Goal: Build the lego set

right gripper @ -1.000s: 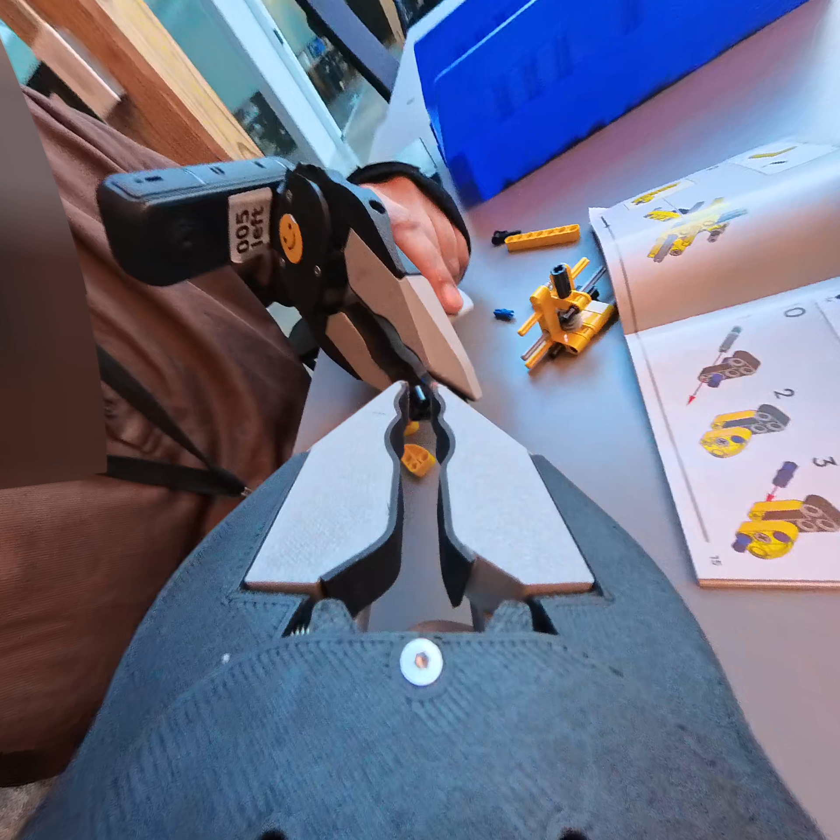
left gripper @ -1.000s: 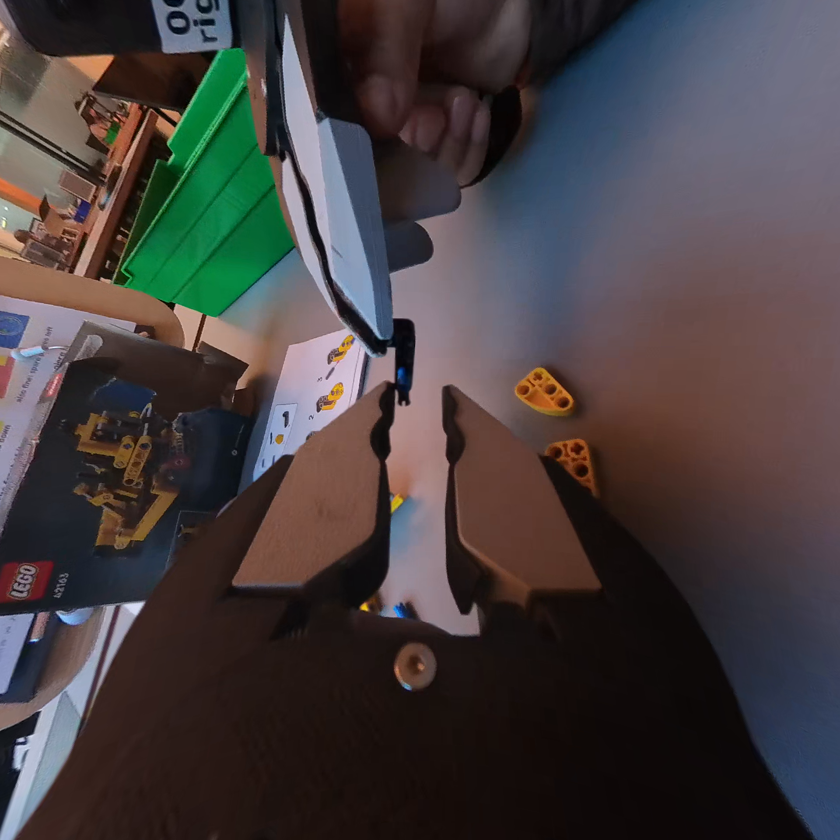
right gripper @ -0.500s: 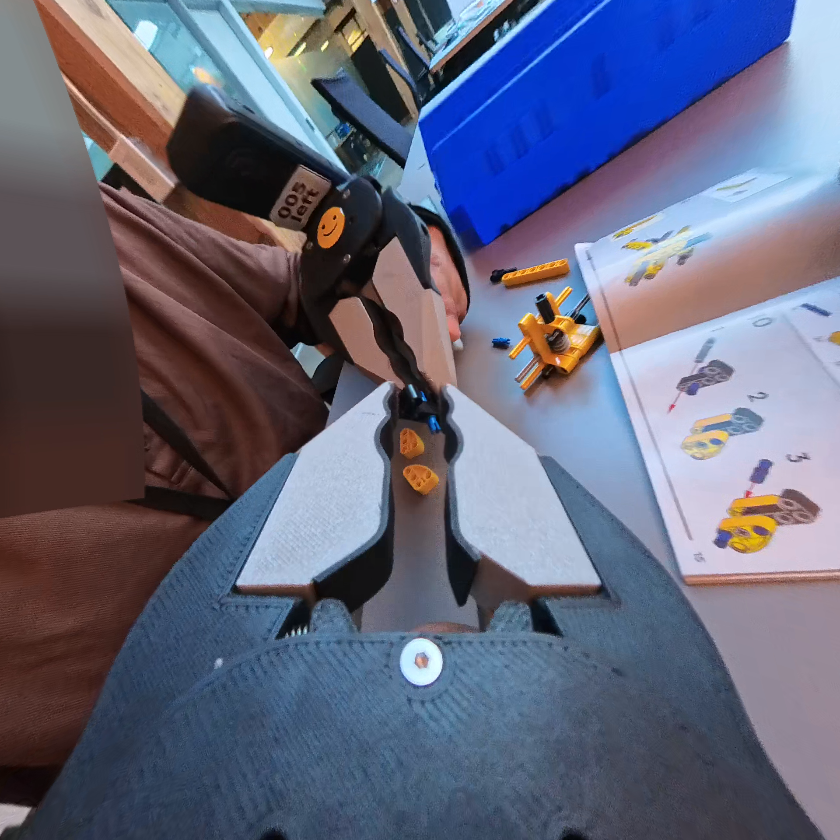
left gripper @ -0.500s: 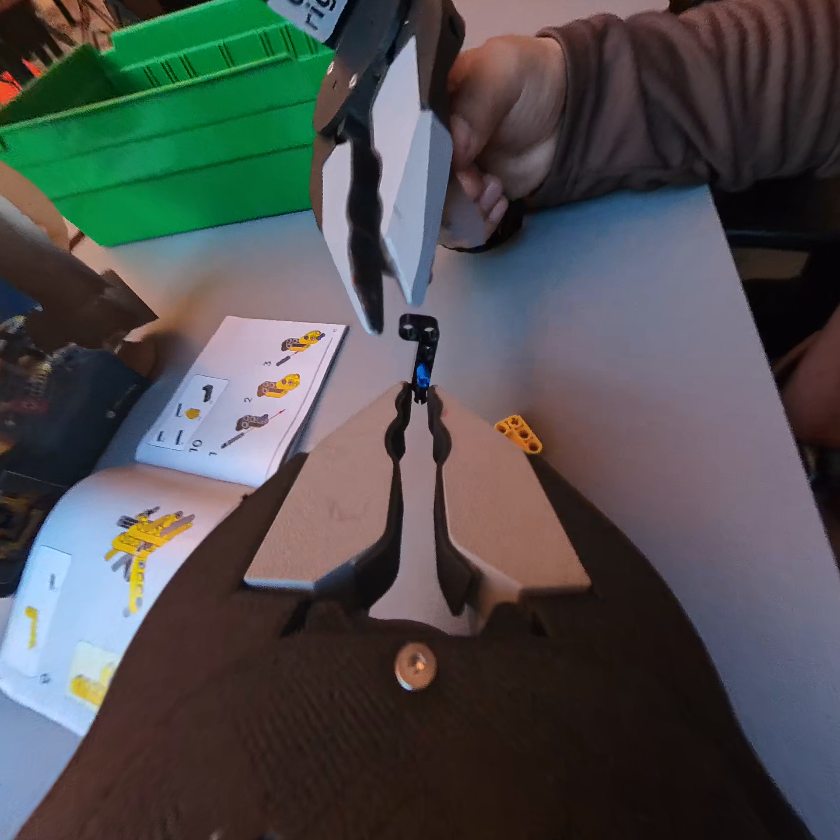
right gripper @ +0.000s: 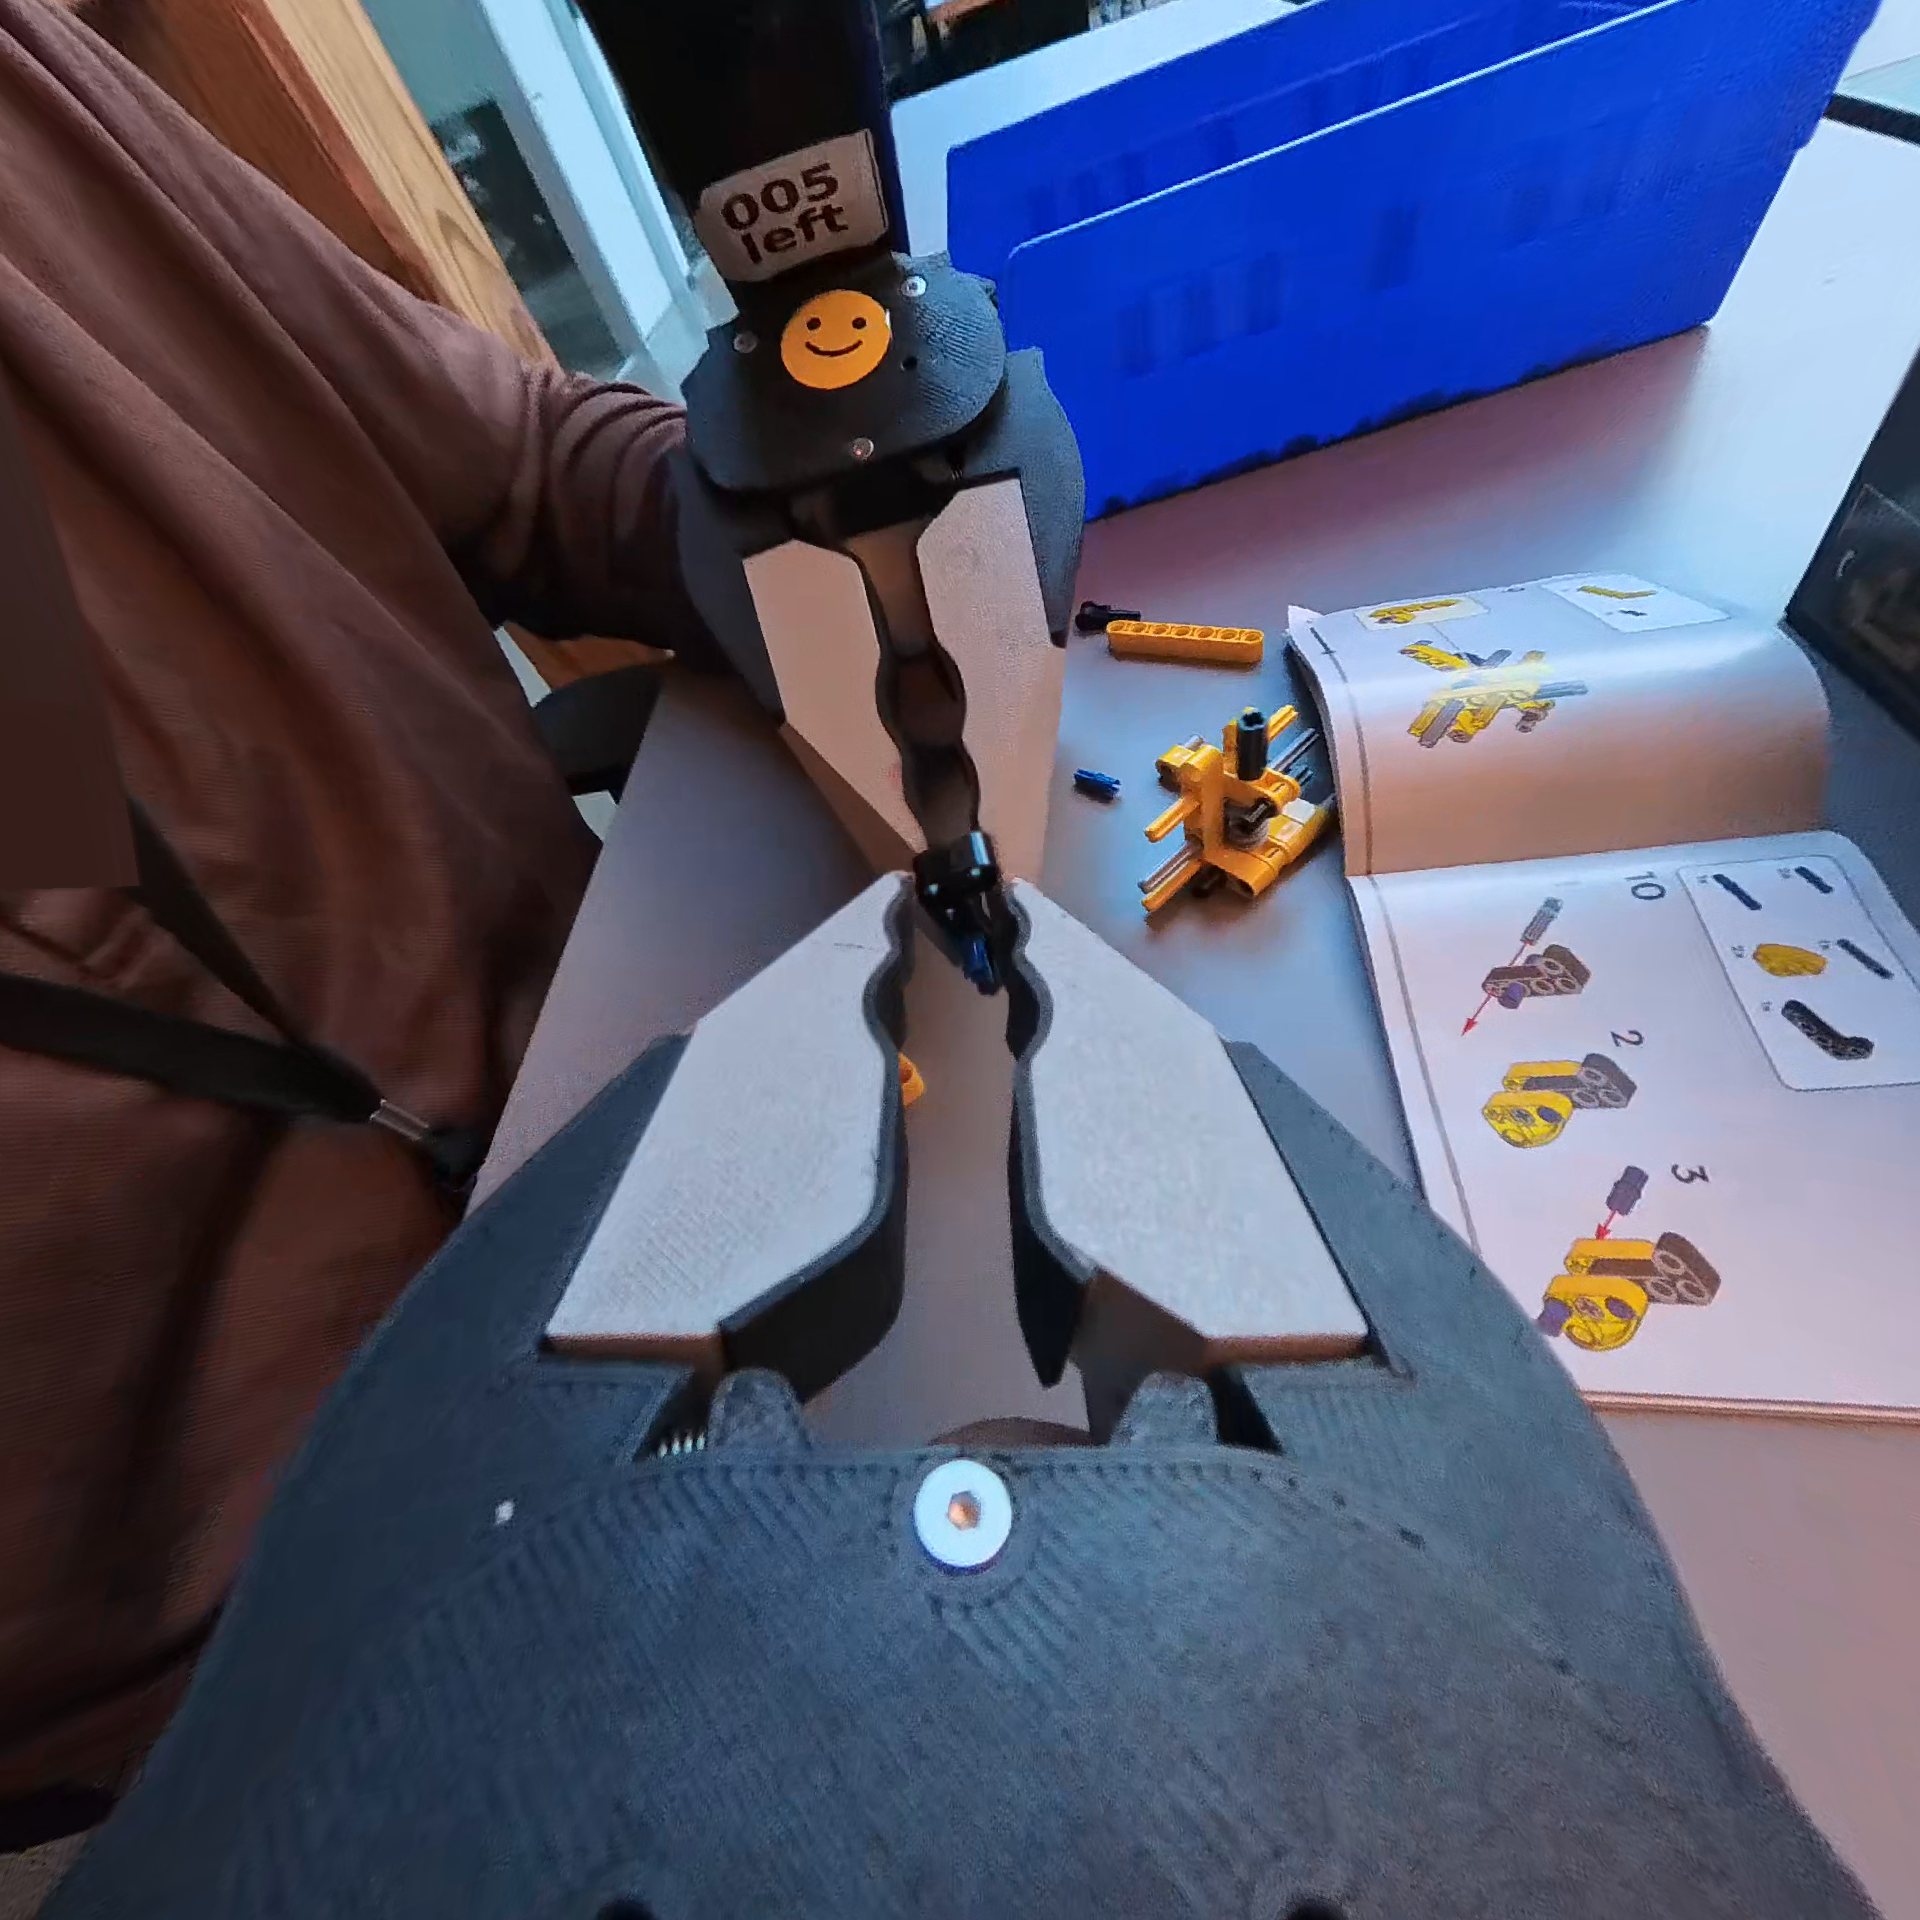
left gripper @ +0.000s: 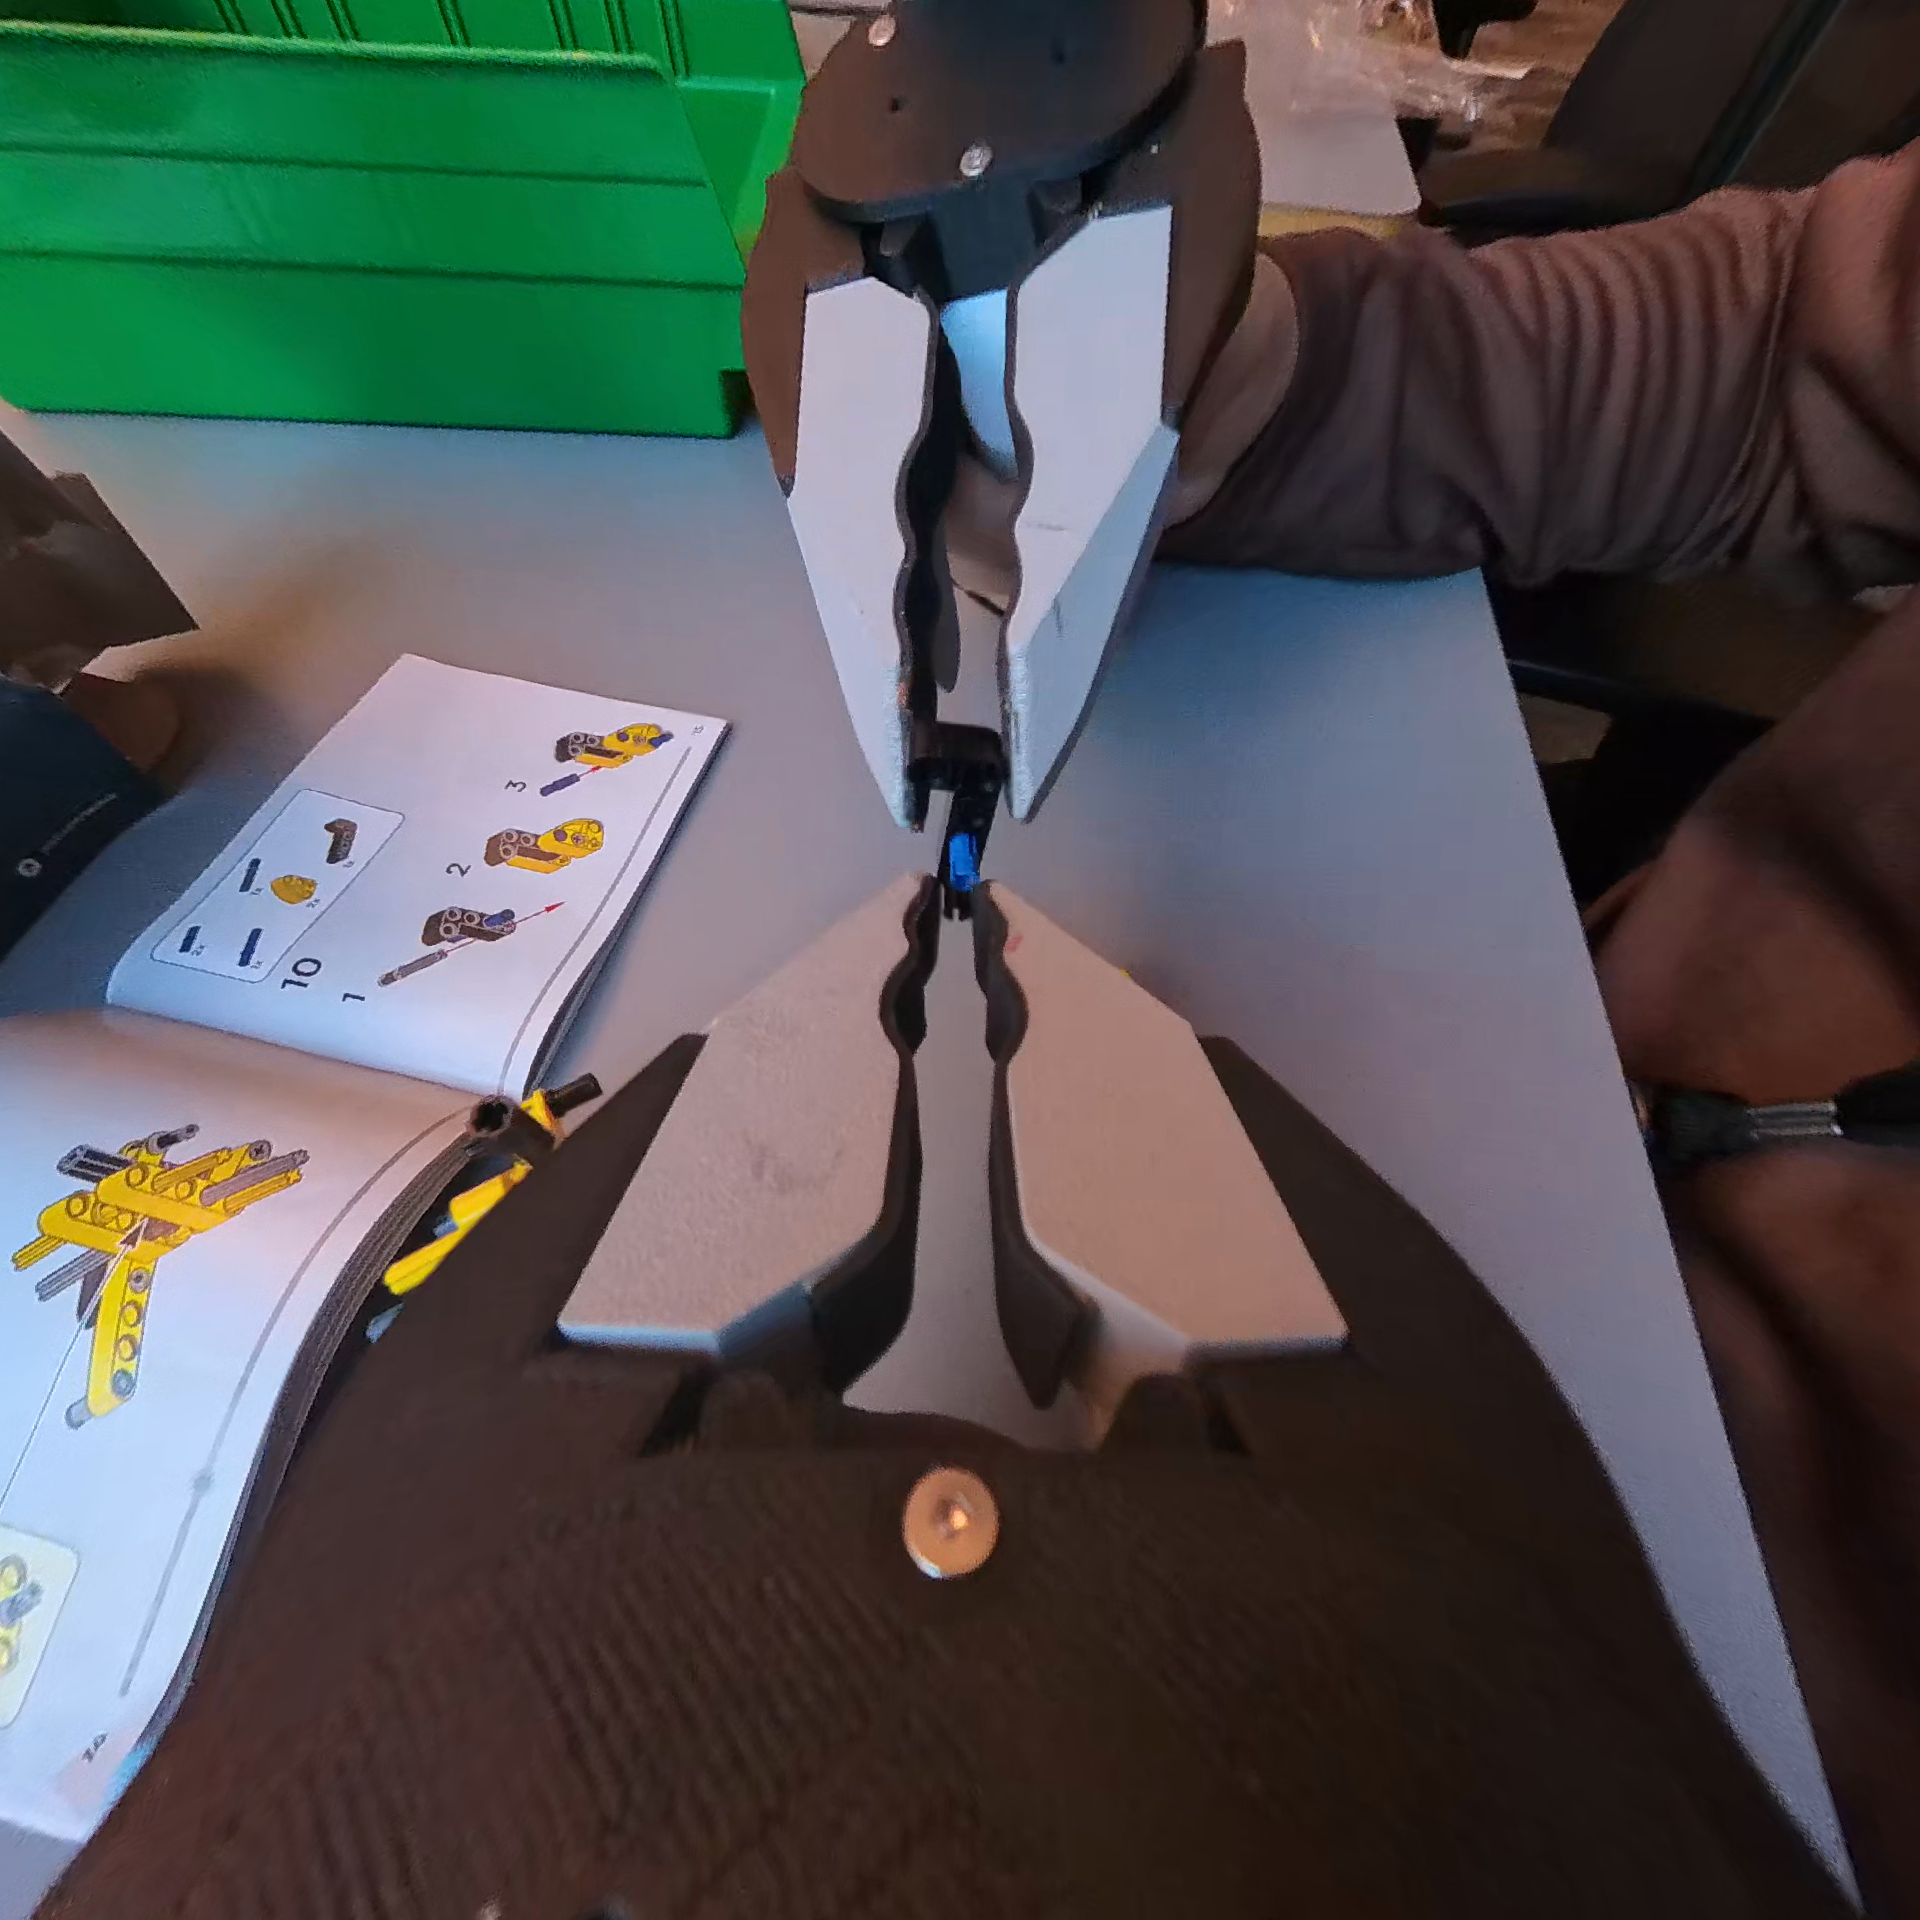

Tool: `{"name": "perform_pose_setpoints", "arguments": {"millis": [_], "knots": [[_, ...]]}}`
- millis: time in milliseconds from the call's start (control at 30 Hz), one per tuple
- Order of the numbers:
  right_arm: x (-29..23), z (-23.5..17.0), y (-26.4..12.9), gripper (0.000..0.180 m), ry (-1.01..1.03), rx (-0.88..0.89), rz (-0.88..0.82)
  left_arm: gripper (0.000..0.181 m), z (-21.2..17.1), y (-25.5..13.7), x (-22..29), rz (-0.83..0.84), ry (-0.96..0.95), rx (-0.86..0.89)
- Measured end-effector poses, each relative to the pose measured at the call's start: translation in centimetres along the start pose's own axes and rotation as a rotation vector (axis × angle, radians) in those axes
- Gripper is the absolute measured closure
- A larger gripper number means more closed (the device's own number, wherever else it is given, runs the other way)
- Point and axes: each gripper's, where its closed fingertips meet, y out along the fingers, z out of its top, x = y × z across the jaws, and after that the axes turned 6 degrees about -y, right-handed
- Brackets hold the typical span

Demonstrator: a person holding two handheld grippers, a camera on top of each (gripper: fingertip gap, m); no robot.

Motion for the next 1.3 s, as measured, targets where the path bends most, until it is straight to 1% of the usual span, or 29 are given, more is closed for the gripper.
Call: {"name": "perform_pose_setpoints", "arguments": {"millis": [33,100,133,200,300,400,733,867,1067,1133,1200,1300], "knots": [[0.1,-0.1,0.1,0.168,0.001,-0.005,-0.006,0.177,-0.2,0.1,-0.1,0.009,0.008,-0.012],[0.4,-0.7,0.3,0.169,0.014,-0.040,-0.023,0.158,-0.6,0.3,-0.1,0.023,0.026,-0.041],[0.6,-1.2,0.4,0.168,0.016,-0.065,-0.037,0.152,-0.7,0.3,-0.1,0.030,0.035,-0.051],[0.8,-1.8,0.5,0.169,0.001,-0.104,-0.056,0.148,-0.6,0.1,-0.1,0.028,0.050,-0.048],[0.6,-2.0,0.8,0.168,-0.025,-0.123,-0.063,0.153,0.2,-0.3,0.0,0.006,0.006,-0.007],[0.7,-2.1,1.0,0.169,-0.063,-0.142,-0.086,0.158,0.2,-0.3,0.0,-0.017,-0.045,-0.008],[0.4,-2.6,1.2,0.169,-0.115,-0.172,-0.096,0.159,0.1,-0.5,0.1,-0.034,-0.037,-0.012],[0.4,-2.9,1.3,0.169,-0.141,-0.198,-0.106,0.166,0.5,-0.7,0.2,-0.060,-0.068,0.011],[0.4,-3.5,1.7,0.169,-0.163,-0.236,-0.116,0.165,-0.3,-0.2,-0.1,-0.021,-0.056,-0.033],[0.4,-3.5,1.7,0.169,-0.157,-0.235,-0.116,0.166,-0.3,-0.2,-0.1,-0.017,-0.048,-0.036],[0.4,-3.3,1.7,0.169,-0.152,-0.223,-0.118,0.171,-0.3,-0.3,0.0,-0.030,-0.057,-0.030],[0.4,-3.2,1.7,0.169,-0.159,-0.220,-0.121,0.171,-0.2,-0.4,0.0,-0.046,-0.076,-0.029]]}}
